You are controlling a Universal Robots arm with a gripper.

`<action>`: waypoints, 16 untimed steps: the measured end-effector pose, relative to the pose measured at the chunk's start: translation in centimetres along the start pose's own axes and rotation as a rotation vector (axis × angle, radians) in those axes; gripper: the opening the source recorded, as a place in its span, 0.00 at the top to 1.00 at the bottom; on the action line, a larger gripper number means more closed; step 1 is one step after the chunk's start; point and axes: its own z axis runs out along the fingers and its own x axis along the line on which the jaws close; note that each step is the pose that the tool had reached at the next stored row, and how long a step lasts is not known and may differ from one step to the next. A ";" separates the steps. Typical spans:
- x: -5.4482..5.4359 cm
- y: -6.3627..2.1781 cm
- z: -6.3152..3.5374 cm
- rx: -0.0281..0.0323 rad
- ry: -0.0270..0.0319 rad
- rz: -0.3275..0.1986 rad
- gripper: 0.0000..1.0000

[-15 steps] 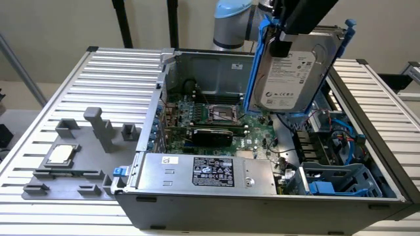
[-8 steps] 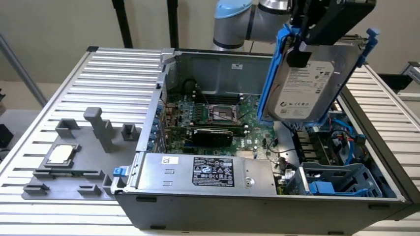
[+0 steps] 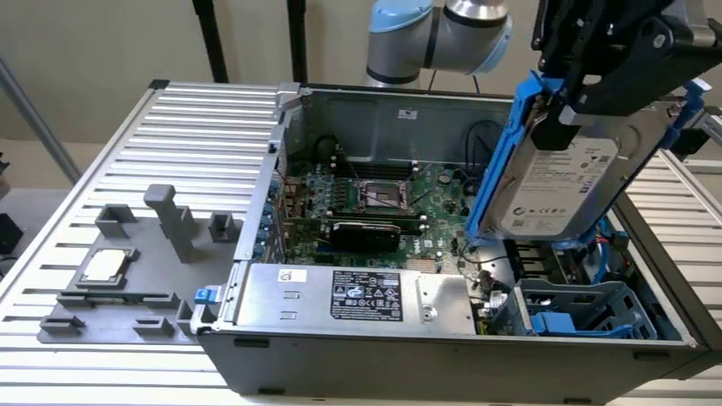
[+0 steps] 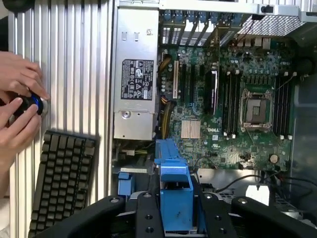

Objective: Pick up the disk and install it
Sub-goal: 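Pick up the disk, then insert the disk into the insertion slot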

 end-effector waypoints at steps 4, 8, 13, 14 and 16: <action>1.5 -0.74 0.26 0.0000 0.0000 0.000 1.00; 2.6 -1.84 0.57 0.0000 -0.0001 0.000 1.00; 2.8 -4.12 1.16 0.0000 0.0000 0.000 1.00; 2.8 -4.59 1.31 0.0000 -0.0001 0.000 1.00; 2.9 -5.48 1.57 0.0000 0.0000 0.000 1.00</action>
